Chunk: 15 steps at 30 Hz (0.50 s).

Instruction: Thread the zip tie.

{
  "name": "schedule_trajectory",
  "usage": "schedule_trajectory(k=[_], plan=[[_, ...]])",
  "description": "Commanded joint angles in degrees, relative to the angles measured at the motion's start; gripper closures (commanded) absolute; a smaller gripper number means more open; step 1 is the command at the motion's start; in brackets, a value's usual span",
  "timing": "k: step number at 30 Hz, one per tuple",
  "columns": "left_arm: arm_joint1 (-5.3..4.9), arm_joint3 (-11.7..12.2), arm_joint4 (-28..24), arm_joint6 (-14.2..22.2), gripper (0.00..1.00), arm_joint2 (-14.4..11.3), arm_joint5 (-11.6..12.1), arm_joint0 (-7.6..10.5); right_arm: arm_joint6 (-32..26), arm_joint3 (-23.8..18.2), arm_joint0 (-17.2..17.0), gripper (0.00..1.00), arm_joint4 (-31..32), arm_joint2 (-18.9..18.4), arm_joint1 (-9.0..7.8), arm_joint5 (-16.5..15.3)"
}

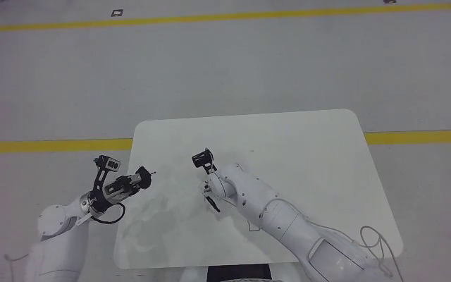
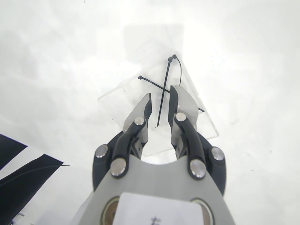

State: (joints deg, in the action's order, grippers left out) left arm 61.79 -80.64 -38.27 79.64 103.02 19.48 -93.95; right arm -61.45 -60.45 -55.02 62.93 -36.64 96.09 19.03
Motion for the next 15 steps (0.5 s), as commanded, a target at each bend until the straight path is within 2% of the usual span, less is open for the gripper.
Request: schedule_trajectory(k=[1, 9, 13, 15], plan=[[0.00, 0.00, 0.00, 0.00, 1.00, 0.00, 0.00, 0.00, 0.01, 0.20, -0.03, 0.84, 0.25, 0.06, 0.10, -0.10], [0.00, 0.00, 0.00, 0.00, 1.00, 0.00, 0.00, 0.00, 0.32, 1.62, 0.12, 0.89, 0.77, 0.35, 0.69, -0.27], [0.00, 0.00, 0.00, 0.00, 1.00, 0.00, 0.00, 0.00, 0.40, 2.44, 0.36, 0.99, 0.97, 0.48, 1.04, -0.28], [0.00, 0.00, 0.00, 0.00, 1.00, 0.00, 0.00, 0.00, 0.42, 2.72, 0.47, 1.00, 1.11, 0.52, 1.22, -0.20]])
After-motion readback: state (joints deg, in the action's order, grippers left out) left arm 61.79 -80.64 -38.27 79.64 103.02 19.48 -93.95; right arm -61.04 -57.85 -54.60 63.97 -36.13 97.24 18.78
